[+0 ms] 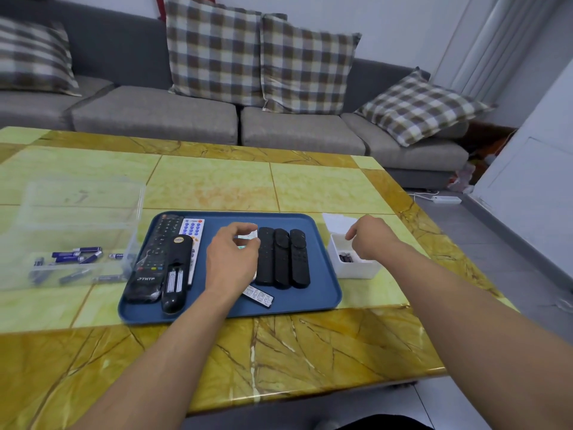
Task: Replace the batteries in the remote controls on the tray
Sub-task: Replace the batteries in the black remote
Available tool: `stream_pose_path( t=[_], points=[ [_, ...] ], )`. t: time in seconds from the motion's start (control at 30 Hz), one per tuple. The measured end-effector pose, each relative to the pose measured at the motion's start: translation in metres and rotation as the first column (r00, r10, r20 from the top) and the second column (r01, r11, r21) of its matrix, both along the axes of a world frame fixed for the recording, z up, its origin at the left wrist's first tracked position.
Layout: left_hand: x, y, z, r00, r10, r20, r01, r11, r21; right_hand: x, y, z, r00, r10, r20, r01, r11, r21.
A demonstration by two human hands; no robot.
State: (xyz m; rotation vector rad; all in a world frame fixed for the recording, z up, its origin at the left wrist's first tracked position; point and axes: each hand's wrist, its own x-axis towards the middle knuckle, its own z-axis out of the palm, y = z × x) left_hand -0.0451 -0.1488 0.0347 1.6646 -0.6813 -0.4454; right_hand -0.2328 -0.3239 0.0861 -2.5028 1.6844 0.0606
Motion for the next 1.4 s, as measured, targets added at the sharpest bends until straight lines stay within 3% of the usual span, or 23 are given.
stream_pose_path(
  t=[0.17,0.3,0.57,0.73,0.87,1.0,1.1,1.3,1.4],
  points=[
    [0.002,0.011,0.001,1.0,-0.01,0.002,0.01,1.0,0.014,0.024,0.017,0.027,0.954,0.044,0.297,-0.012,0.994,-0.109],
    [0.006,0.027,0.006,0.998,0.008,0.061,-0.011,0.999,0.039,0.07,0.063,0.032,0.804,0.209,0.556,-0.169,0.978,-0.122],
    [0.053,0.073,0.007,0.956,0.282,0.085,-0.279,0.959,-0.041,0.176,0.138,0.003,0.67,0.429,0.606,-0.495,0.867,-0.066],
    [0.1,0.115,0.007,0.858,0.456,0.238,-0.477,0.878,0.039,0.238,0.162,-0.003,0.643,0.569,0.513,-0.637,0.769,-0.054],
    [0.13,0.144,0.001,0.809,0.447,0.383,-0.549,0.807,0.217,0.291,0.182,-0.003,0.605,0.713,0.355,-0.766,0.643,0.012],
    [0.152,0.162,-0.012,0.839,0.417,0.348,-0.517,0.812,0.273,0.336,0.193,-0.014,0.532,0.844,0.069,-0.846,0.528,0.067],
    [0.161,0.17,-0.014,0.835,0.419,0.357,-0.52,0.814,0.259,0.351,0.197,-0.016,0.492,0.857,-0.156,-0.854,0.509,0.104],
    [0.17,0.174,-0.015,0.848,0.422,0.322,-0.501,0.836,0.224,0.363,0.199,-0.022,0.473,0.851,-0.231,-0.851,0.509,0.133],
    [0.17,0.174,-0.014,0.842,0.431,0.324,-0.506,0.839,0.199,0.368,0.196,-0.017,0.459,0.869,-0.183,-0.86,0.487,0.151]
  ],
)
